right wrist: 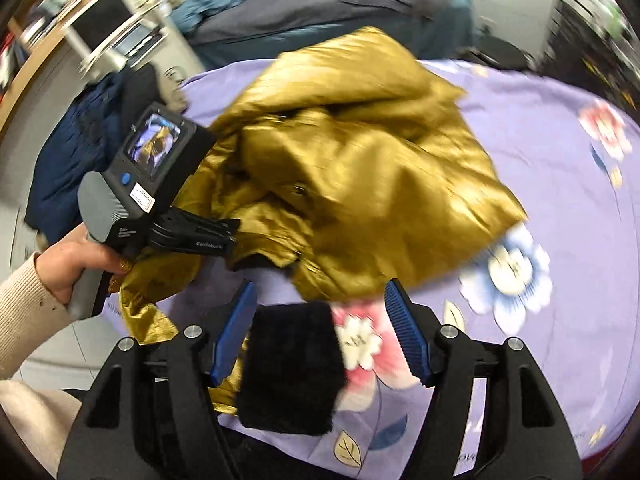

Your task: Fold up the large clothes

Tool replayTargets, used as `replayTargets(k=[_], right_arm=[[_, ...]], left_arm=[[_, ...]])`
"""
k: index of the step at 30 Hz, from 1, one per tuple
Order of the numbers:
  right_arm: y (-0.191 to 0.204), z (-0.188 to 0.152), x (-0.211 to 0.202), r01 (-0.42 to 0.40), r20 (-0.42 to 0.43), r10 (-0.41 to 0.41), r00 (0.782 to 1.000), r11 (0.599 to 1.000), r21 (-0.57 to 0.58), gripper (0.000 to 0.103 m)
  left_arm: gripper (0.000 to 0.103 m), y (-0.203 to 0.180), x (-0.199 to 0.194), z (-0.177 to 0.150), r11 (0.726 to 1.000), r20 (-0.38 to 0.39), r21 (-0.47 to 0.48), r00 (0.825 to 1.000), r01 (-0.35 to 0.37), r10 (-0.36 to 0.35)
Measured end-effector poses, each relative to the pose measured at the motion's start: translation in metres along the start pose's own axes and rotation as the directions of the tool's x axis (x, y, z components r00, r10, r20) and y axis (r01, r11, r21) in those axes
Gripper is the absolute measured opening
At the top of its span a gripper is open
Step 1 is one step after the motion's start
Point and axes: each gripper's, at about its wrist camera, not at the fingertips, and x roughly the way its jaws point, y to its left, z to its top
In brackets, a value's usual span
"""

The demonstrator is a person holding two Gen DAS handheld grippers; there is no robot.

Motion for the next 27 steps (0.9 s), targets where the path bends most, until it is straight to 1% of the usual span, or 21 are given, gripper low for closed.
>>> replayTargets(k=[1,2,3,4,6,8,9,10,12,13,14,16,17,18,19,20,21,23,24,25,27], right_arm=[[-0.009,-0.005,-0.001,-0.004,-0.002,0.004,1.0,0.999,0.035,0.066],[-0.015,-0.008,0.0,-0.008,-0.004,0.008,1.0,0.998,0.065,0.067],[-0.023,-0.01,0.0,-0.015,-0.007,0.015,1.0,0.995,0.098,0.067],[-0.031,-0.013,0.003,-0.025,-0.012,0.027,1.0,0.99,0.141,0.067],[-0.042,-0.017,0.009,-0.051,-0.021,0.056,0.998,0.975,0.216,0.067],[-0.047,-0.02,0.014,-0.058,-0.029,0.067,0.997,0.968,0.245,0.067],[-0.046,-0.019,0.017,-0.062,-0.034,0.073,0.997,0.966,0.25,0.067],[-0.044,-0.017,0.02,-0.069,-0.04,0.082,0.996,0.966,0.249,0.067],[-0.039,-0.013,0.024,-0.079,-0.051,0.094,0.994,0.967,0.243,0.066],[-0.038,-0.011,0.026,-0.082,-0.054,0.098,0.994,0.967,0.241,0.067],[-0.036,-0.01,0.027,-0.082,-0.058,0.099,0.993,0.968,0.238,0.067],[-0.033,-0.007,0.029,-0.086,-0.064,0.104,0.993,0.967,0.239,0.067],[-0.032,-0.006,0.03,-0.088,-0.066,0.107,0.992,0.966,0.242,0.067],[-0.032,-0.006,0.031,-0.086,-0.07,0.107,0.992,0.965,0.247,0.067],[-0.033,-0.007,0.032,-0.085,-0.075,0.107,0.992,0.964,0.252,0.067],[-0.034,-0.008,0.033,-0.083,-0.08,0.108,0.991,0.961,0.263,0.067],[-0.037,-0.01,0.035,-0.084,-0.084,0.112,0.99,0.956,0.279,0.067],[-0.041,-0.013,0.035,-0.089,-0.086,0.121,0.989,0.947,0.307,0.067],[-0.044,-0.016,0.034,-0.088,-0.082,0.121,0.989,0.942,0.324,0.067],[-0.049,-0.018,0.034,-0.084,-0.078,0.116,0.99,0.939,0.334,0.067],[-0.058,-0.024,0.032,-0.075,-0.072,0.108,0.992,0.929,0.361,0.067]], left_arm=[[0.056,0.001,0.002,0.0,1.0,-0.011,-0.005,1.0,0.014,-0.014],[0.043,0.003,0.003,0.003,0.999,-0.022,-0.015,0.999,0.029,-0.029],[0.034,0.004,0.003,0.005,0.999,-0.024,-0.023,0.999,0.038,-0.039],[0.029,0.008,0.0,0.007,0.998,-0.02,-0.035,0.998,0.055,-0.056],[0.016,0.014,-0.009,0.007,0.994,-0.007,-0.052,0.995,0.098,-0.099],[0.011,0.019,-0.028,0.0,0.979,0.029,-0.063,0.981,0.192,-0.191],[0.01,0.019,-0.037,-0.004,0.973,0.044,-0.06,0.975,0.221,-0.219],[0.01,0.014,-0.051,-0.012,0.967,0.061,-0.032,0.966,0.252,-0.25],[0.009,-0.004,-0.075,-0.03,0.96,0.078,0.051,0.957,0.275,-0.278],[0.009,-0.017,-0.088,-0.042,0.947,0.077,0.099,0.946,0.307,-0.315],[0.009,-0.029,-0.097,-0.054,0.925,0.061,0.136,0.929,0.354,-0.365],[0.009,-0.05,-0.108,-0.069,0.888,0.02,0.198,0.904,0.416,-0.428],[0.011,-0.057,-0.109,-0.075,0.869,-0.004,0.231,0.894,0.438,-0.449],[0.023,-0.067,-0.109,-0.081,0.85,-0.032,0.268,0.886,0.453,-0.462],[0.031,-0.074,-0.105,-0.084,0.848,-0.038,0.291,0.891,0.442,-0.452],[0.045,-0.08,-0.101,-0.087,0.861,-0.036,0.31,0.91,0.403,-0.413],[0.055,-0.086,-0.096,-0.09,0.881,-0.034,0.326,0.935,0.343,-0.352],[0.065,-0.088,-0.097,-0.084,0.898,-0.024,0.337,0.956,0.283,-0.292],[0.066,-0.081,-0.103,-0.083,0.903,-0.002,0.333,0.958,0.272,-0.288],[0.067,-0.073,-0.11,-0.083,0.903,0.009,0.32,0.952,0.287,-0.305],[0.074,-0.056,-0.124,-0.08,0.899,0.027,0.274,0.932,0.341,-0.361]])
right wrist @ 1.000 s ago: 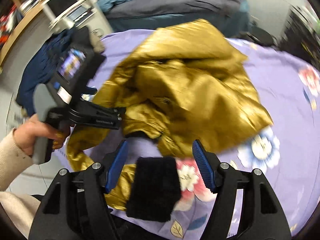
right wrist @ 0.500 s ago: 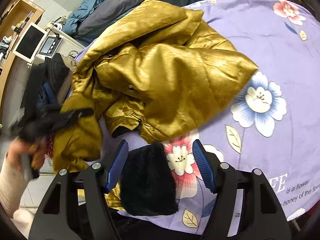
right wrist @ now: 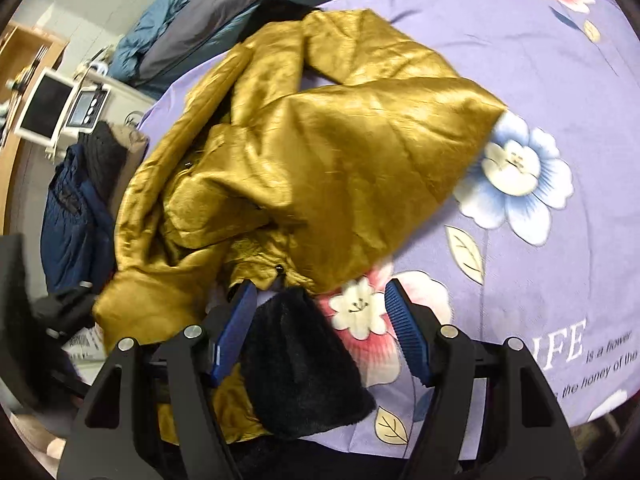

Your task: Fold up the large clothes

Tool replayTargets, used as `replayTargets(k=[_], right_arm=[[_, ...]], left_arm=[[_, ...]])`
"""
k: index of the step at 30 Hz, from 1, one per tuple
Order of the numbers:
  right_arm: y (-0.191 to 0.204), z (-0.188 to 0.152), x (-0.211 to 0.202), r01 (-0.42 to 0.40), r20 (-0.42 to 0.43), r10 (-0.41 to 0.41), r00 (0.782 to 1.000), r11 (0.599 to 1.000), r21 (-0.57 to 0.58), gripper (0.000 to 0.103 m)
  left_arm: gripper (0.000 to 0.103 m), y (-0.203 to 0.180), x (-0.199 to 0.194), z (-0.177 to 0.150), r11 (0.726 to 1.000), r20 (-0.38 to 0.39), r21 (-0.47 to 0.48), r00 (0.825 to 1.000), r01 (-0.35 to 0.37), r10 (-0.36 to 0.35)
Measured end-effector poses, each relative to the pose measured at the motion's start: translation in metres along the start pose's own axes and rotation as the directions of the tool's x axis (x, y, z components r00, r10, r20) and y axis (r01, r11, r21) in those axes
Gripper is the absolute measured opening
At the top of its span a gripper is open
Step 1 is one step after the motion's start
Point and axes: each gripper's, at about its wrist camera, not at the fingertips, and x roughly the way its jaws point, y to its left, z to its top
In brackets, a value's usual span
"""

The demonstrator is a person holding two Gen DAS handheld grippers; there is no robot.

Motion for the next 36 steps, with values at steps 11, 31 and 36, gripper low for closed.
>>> replayTargets(k=[11,31,36], right_arm=[[-0.054,-0.007,-0.003,-0.046,0.037,0.037,0.999,0.965,0.259,0.067],[-0.084,-0.048,0.046,-0.114,0.013,0.124,0.992,0.857,0.503,0.067],[-0.089,-0.055,0.042,-0.077,-0.002,0.089,0.996,0.876,0.476,0.067]], left_arm=[[0.097,0.072,-0.079,0.055,0.979,0.235,-0.066,0.95,-0.195,0.206],[0.093,-0.07,0.159,0.224,0.886,-0.131,0.452,0.974,-0.106,0.183],[0.03,-0.077,0.188,0.224,0.86,-0.122,0.478,0.956,-0.178,0.266]])
